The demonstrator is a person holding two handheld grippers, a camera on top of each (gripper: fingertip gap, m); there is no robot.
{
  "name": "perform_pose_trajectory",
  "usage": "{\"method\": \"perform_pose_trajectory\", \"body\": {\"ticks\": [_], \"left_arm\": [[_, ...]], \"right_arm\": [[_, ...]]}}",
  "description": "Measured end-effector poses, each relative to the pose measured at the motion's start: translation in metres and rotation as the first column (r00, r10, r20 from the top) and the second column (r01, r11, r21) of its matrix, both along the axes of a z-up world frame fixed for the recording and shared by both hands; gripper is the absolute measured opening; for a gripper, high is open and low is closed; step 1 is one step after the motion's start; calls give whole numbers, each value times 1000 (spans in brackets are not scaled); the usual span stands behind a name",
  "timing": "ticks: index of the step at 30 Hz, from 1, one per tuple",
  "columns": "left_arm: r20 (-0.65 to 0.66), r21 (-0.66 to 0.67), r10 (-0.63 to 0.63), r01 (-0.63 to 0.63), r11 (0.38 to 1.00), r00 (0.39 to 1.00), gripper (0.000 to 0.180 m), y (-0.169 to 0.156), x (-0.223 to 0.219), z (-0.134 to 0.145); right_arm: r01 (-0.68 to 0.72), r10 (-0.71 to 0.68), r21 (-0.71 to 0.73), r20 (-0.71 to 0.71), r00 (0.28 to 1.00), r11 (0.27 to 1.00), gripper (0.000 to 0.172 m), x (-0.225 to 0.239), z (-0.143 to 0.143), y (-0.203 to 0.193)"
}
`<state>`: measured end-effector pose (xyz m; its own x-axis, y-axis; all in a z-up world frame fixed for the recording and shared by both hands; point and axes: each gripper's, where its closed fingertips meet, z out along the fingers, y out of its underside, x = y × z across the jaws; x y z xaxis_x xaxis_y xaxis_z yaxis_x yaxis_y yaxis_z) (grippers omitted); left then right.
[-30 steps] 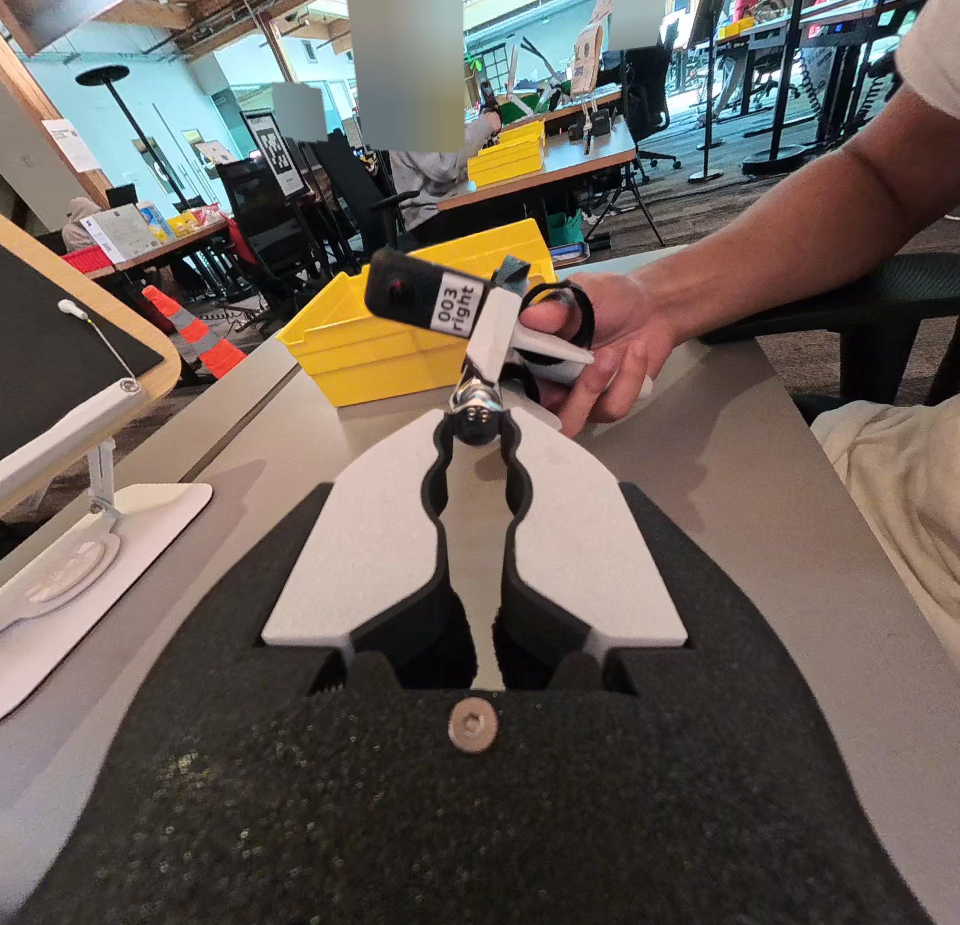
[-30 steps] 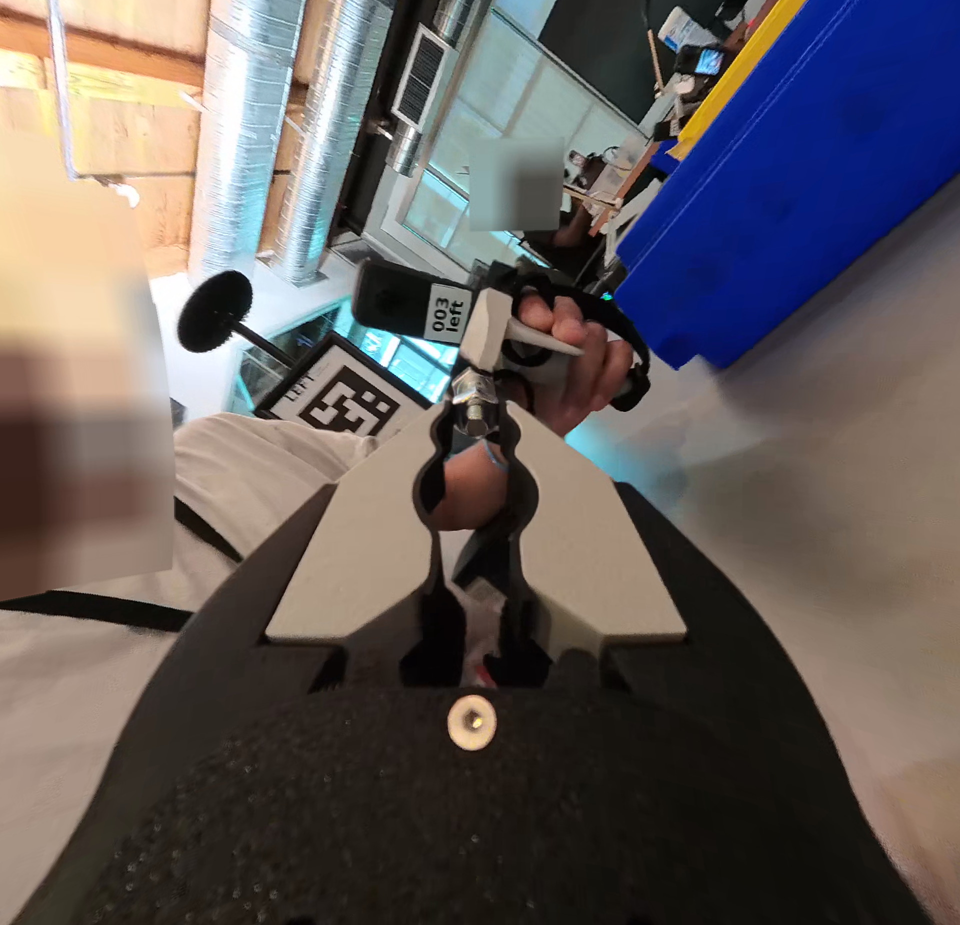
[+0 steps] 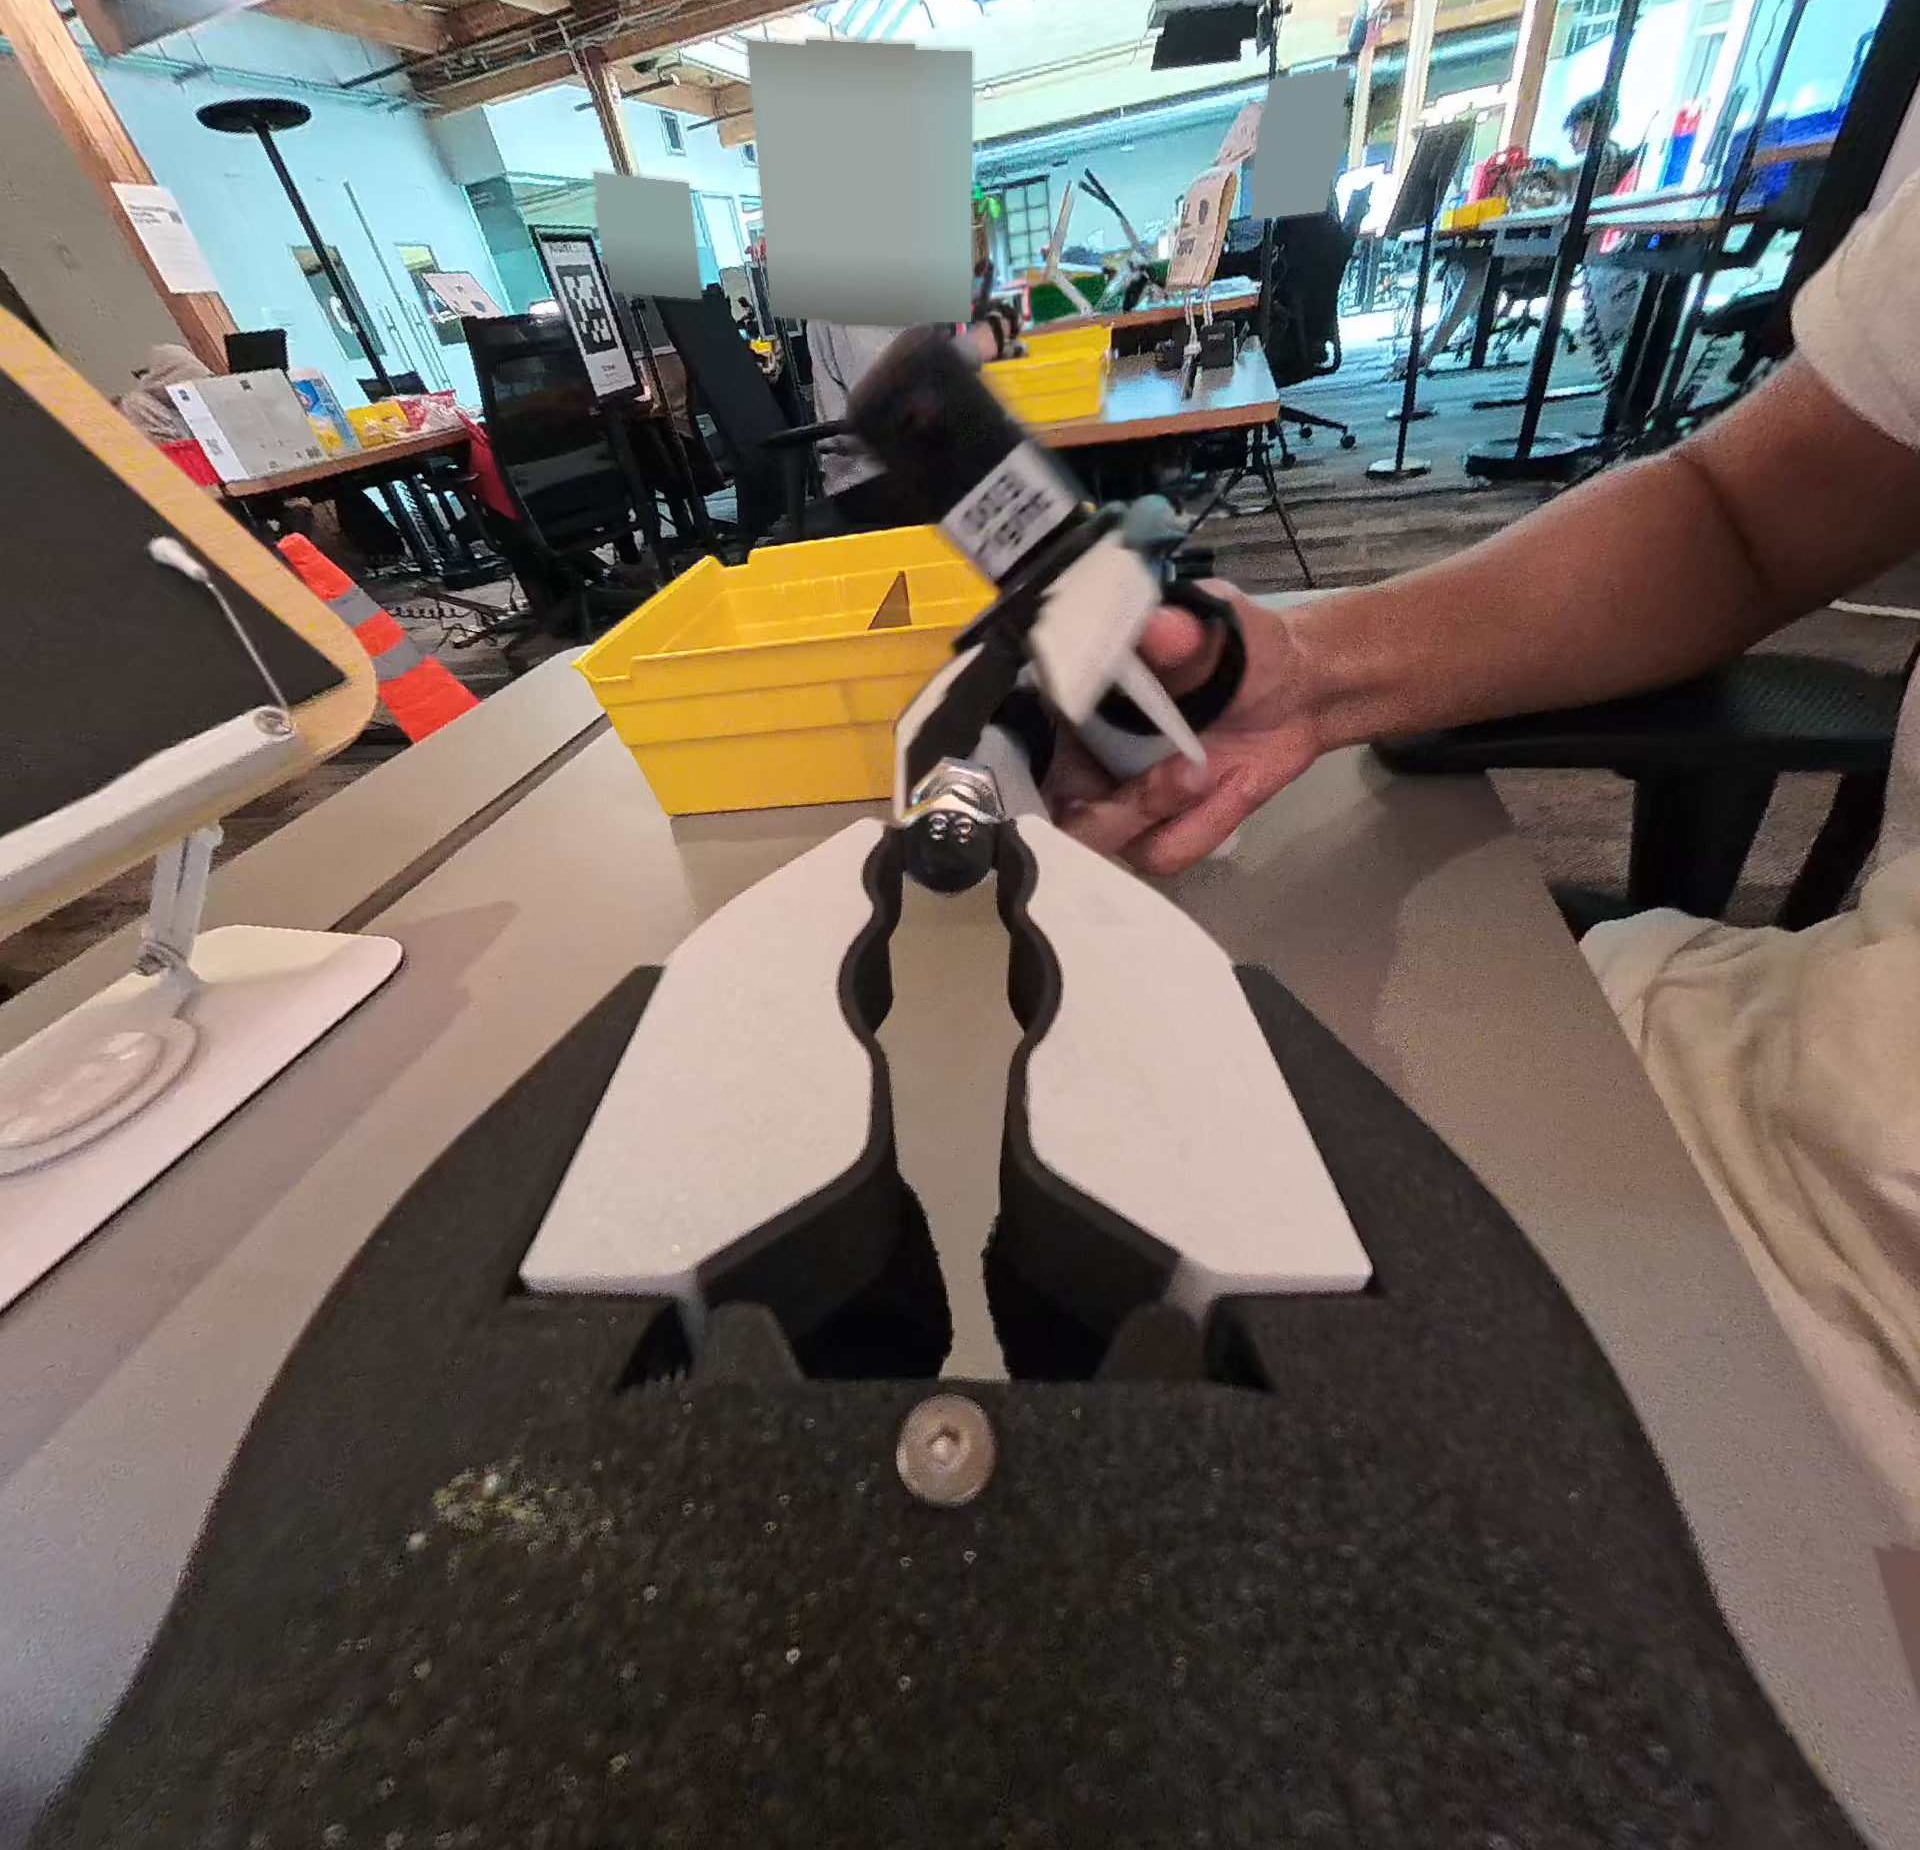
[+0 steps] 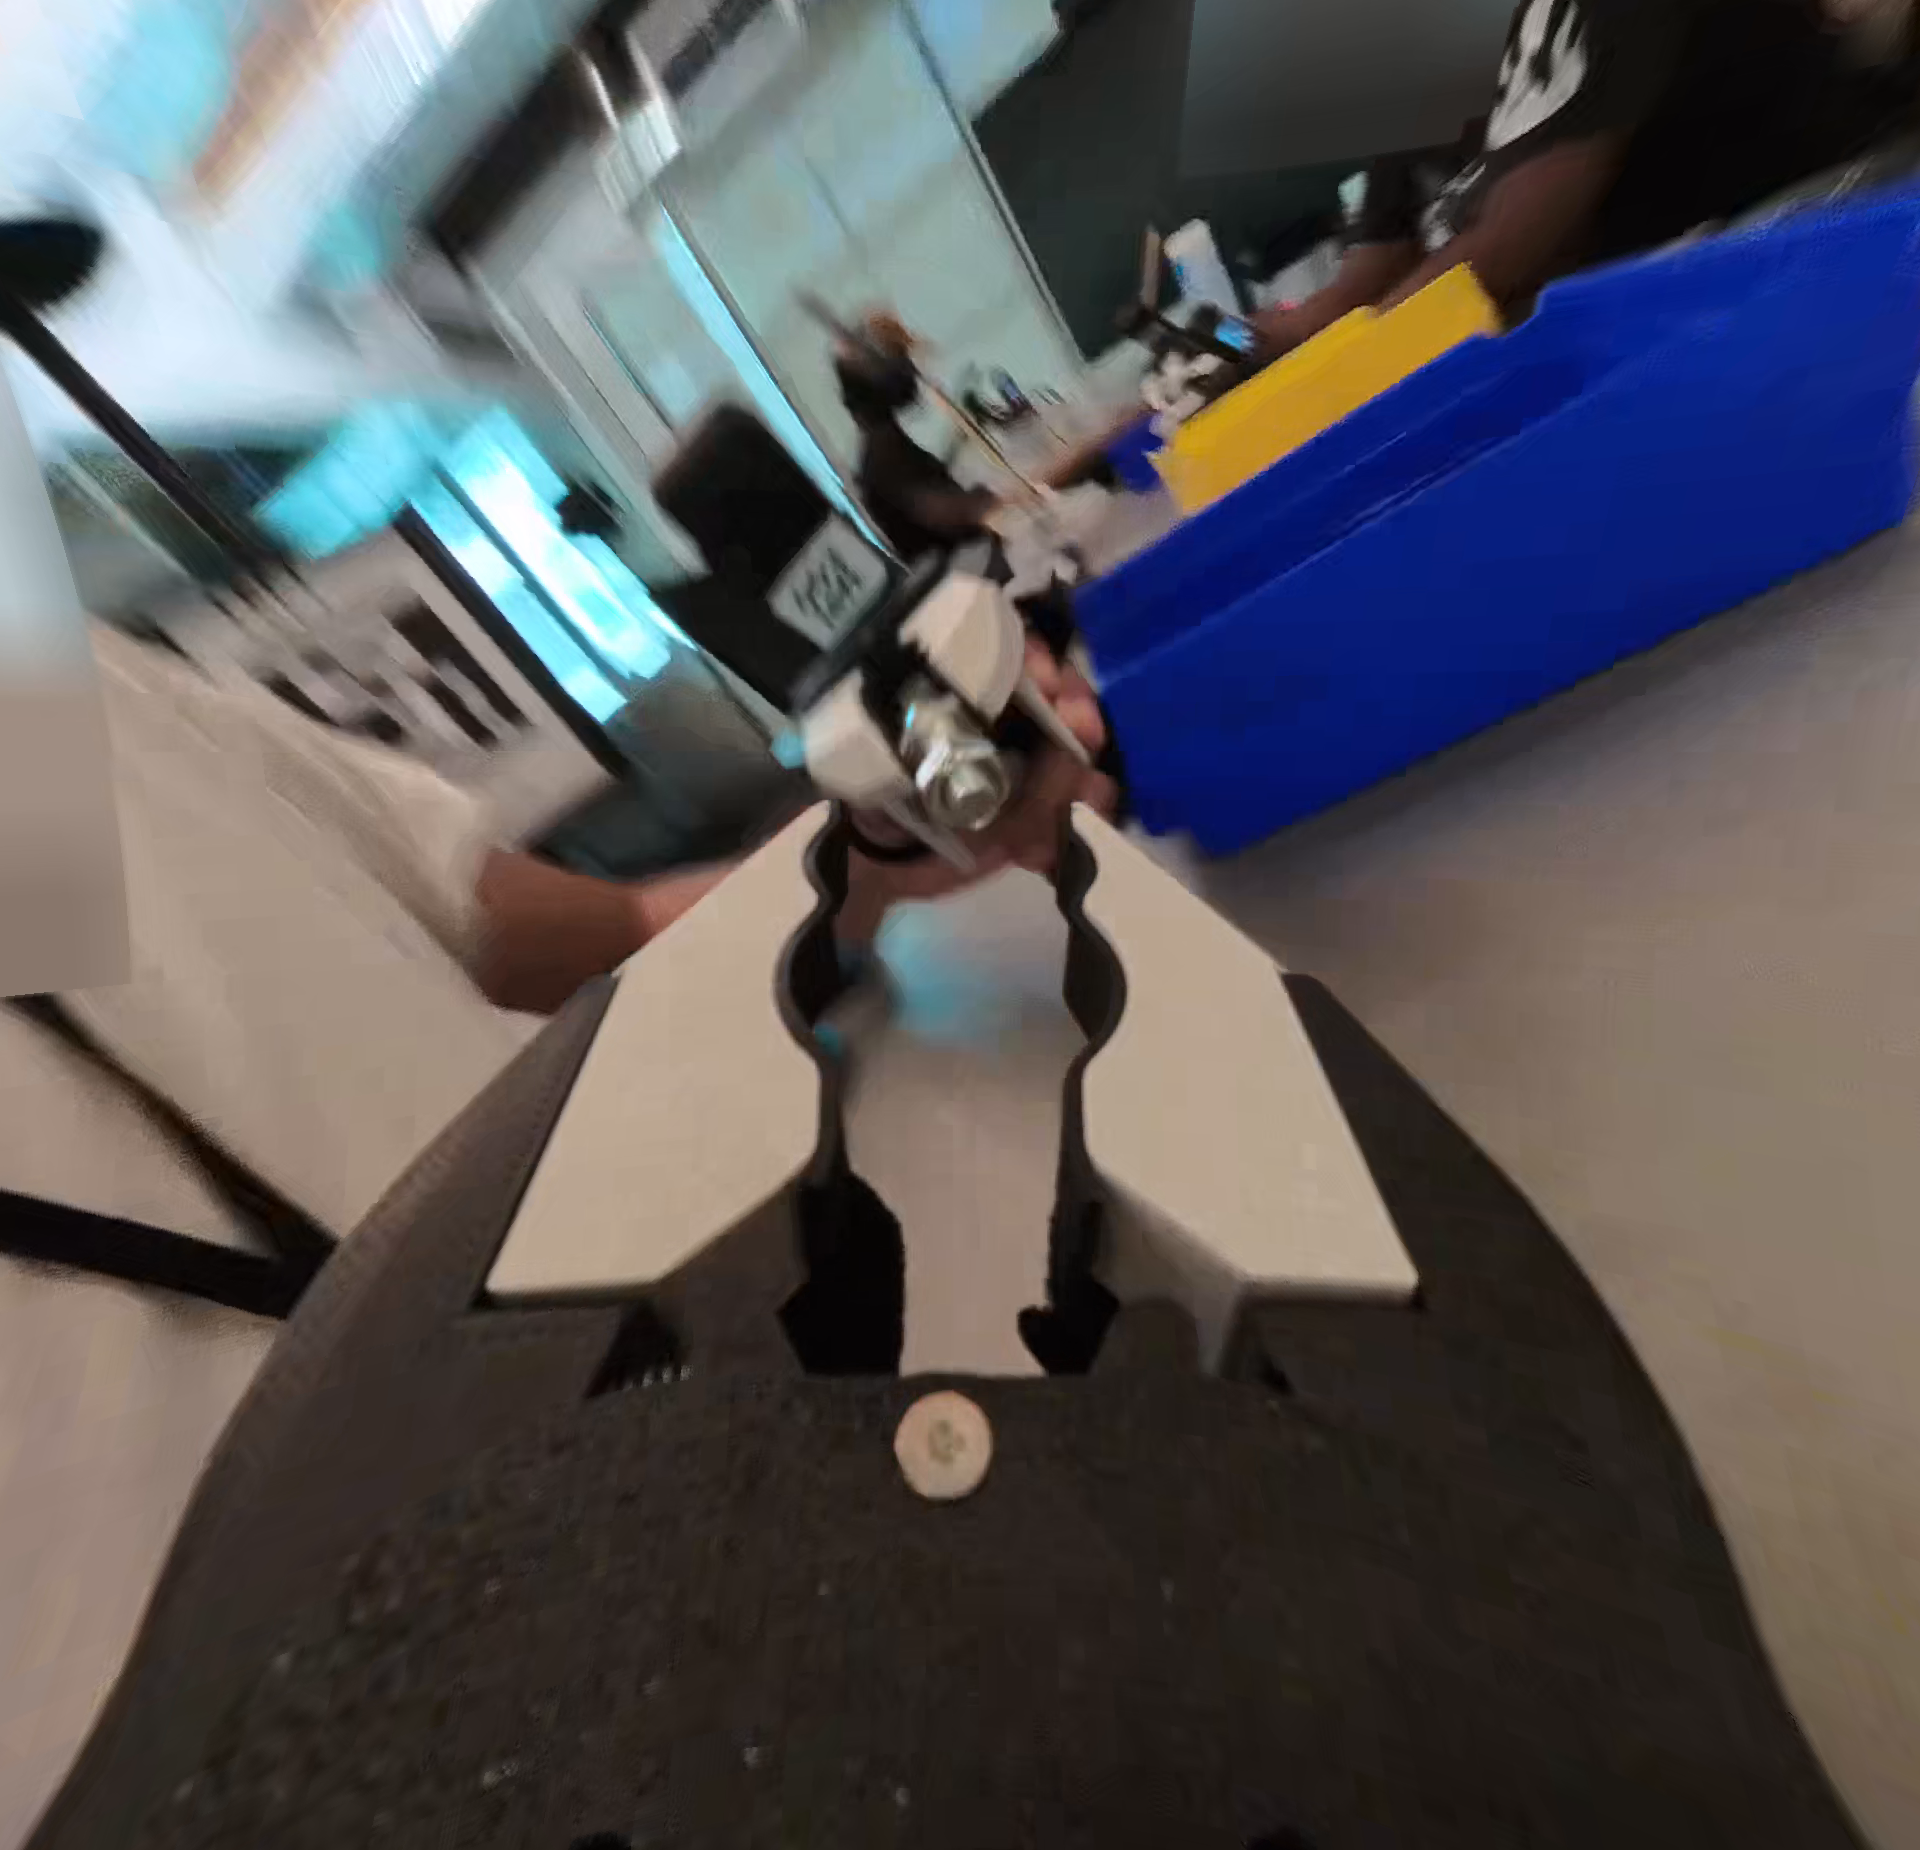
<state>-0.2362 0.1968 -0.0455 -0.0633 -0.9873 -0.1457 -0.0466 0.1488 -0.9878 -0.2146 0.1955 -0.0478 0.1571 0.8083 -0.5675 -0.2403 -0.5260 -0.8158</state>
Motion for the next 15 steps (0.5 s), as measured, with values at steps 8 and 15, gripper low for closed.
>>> {"method": "perform_pose_trajectory", "body": {"ticks": [8,15], "left_arm": [[-37,97,11,-7,995,999,17,-6,6,-6],[-54,75,6,-2,997,999,17,-6,6,-9]], "right_arm": [[-340,187,-392,-378,907,855,35,-8,-9,-3],[-221,158,-279,-229,960,935,17,-9,-9,-3]]}}
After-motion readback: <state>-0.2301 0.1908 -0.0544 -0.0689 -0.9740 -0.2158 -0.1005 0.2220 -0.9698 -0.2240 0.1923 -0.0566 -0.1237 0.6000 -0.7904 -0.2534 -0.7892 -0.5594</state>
